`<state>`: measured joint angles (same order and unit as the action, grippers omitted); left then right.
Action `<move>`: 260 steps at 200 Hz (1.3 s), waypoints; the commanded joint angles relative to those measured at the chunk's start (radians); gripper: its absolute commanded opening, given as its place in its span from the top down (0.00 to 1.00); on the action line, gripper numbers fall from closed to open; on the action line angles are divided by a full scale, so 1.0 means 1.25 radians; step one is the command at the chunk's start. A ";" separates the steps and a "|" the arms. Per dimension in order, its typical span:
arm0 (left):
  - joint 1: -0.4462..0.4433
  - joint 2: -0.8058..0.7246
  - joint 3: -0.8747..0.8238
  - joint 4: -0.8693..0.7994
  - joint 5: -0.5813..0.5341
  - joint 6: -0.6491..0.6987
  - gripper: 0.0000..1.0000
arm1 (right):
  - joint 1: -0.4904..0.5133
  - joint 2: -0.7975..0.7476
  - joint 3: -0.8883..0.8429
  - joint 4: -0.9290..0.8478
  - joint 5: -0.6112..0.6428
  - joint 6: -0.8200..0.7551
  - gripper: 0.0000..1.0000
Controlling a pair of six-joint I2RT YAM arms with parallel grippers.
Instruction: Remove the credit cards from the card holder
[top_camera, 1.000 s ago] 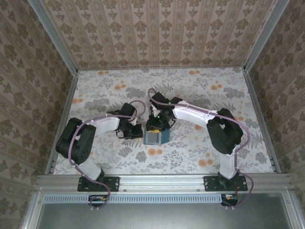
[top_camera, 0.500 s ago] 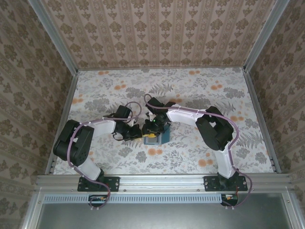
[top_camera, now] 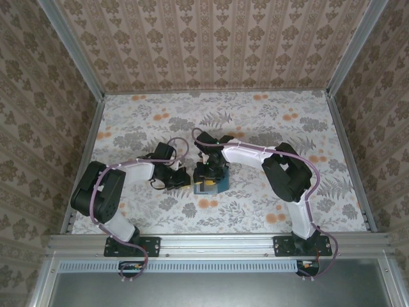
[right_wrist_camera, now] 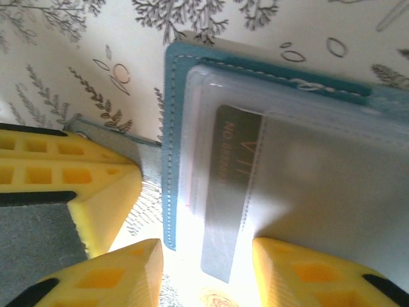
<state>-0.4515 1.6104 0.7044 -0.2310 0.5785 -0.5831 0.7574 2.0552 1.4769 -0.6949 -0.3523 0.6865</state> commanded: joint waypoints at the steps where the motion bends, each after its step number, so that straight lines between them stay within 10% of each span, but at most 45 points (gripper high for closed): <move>1: 0.016 -0.004 -0.034 -0.068 -0.037 -0.005 0.90 | 0.009 0.005 0.027 -0.109 0.106 -0.044 0.50; 98: 0.016 -0.032 -0.017 -0.104 -0.056 -0.013 0.90 | 0.015 -0.025 0.061 -0.238 0.281 -0.111 0.44; 260: -0.094 -0.010 0.166 -0.203 -0.106 -0.040 0.90 | -0.050 -0.092 -0.115 -0.142 0.228 -0.139 0.47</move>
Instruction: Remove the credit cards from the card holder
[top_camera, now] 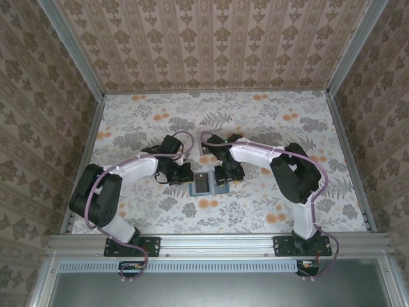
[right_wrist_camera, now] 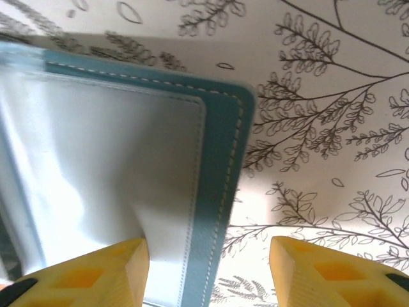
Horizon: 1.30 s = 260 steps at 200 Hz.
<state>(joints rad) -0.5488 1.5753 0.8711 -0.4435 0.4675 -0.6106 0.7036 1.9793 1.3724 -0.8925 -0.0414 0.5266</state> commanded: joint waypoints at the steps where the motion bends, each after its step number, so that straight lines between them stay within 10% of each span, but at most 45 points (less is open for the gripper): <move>1: -0.017 0.020 0.033 -0.033 -0.017 -0.019 0.90 | -0.007 -0.031 -0.032 0.017 -0.022 -0.011 0.48; 166: -0.045 0.072 0.053 0.045 0.002 -0.050 0.91 | -0.009 -0.130 0.000 0.032 -0.125 0.031 0.56; 260: -0.044 0.109 0.043 0.090 0.021 -0.057 0.93 | -0.028 -0.078 -0.076 0.320 -0.360 0.180 0.68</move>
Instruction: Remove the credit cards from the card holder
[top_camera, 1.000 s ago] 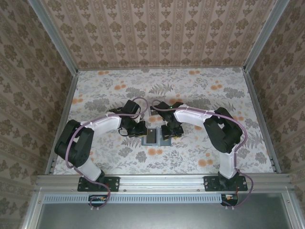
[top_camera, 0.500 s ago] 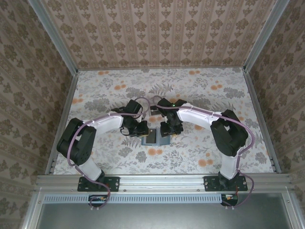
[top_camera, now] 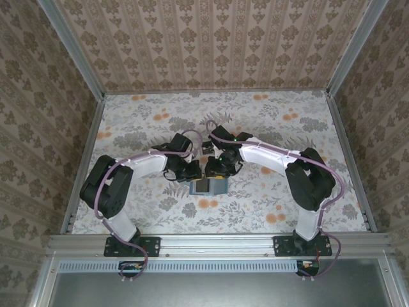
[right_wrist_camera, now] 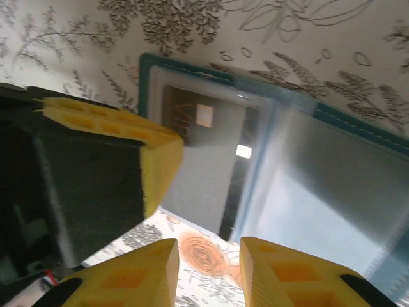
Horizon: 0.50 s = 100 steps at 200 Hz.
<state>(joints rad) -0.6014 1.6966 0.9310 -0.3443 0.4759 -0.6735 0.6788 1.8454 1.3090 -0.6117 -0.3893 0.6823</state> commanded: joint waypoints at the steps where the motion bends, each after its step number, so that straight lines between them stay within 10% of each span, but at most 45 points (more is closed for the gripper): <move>1: -0.002 0.012 -0.005 0.010 0.015 -0.007 0.93 | -0.009 0.030 -0.026 0.096 -0.082 0.056 0.68; 100: 0.007 0.016 -0.025 0.015 0.015 -0.003 0.94 | -0.018 0.076 -0.062 0.163 -0.099 0.085 0.69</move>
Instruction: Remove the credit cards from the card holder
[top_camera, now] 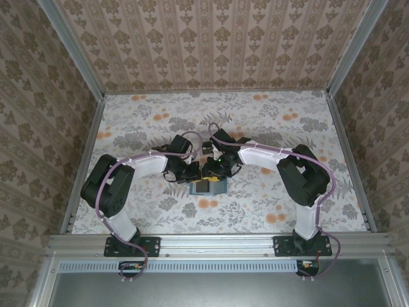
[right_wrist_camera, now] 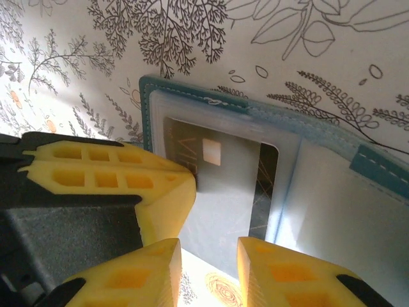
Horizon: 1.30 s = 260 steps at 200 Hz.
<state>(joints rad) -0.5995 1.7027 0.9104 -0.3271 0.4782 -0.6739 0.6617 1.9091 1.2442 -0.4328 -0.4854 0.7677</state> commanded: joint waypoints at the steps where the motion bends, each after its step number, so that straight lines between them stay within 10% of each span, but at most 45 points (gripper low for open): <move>1: 0.006 0.011 -0.008 0.001 0.014 -0.002 0.94 | -0.004 0.025 -0.010 0.020 -0.022 0.017 0.69; 260: 0.012 -0.007 -0.002 -0.046 -0.006 0.006 0.91 | -0.004 -0.014 0.005 -0.099 0.091 -0.045 0.71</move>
<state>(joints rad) -0.5930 1.7027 0.9073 -0.3340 0.4820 -0.6739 0.6605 1.9297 1.2434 -0.5014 -0.3992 0.7288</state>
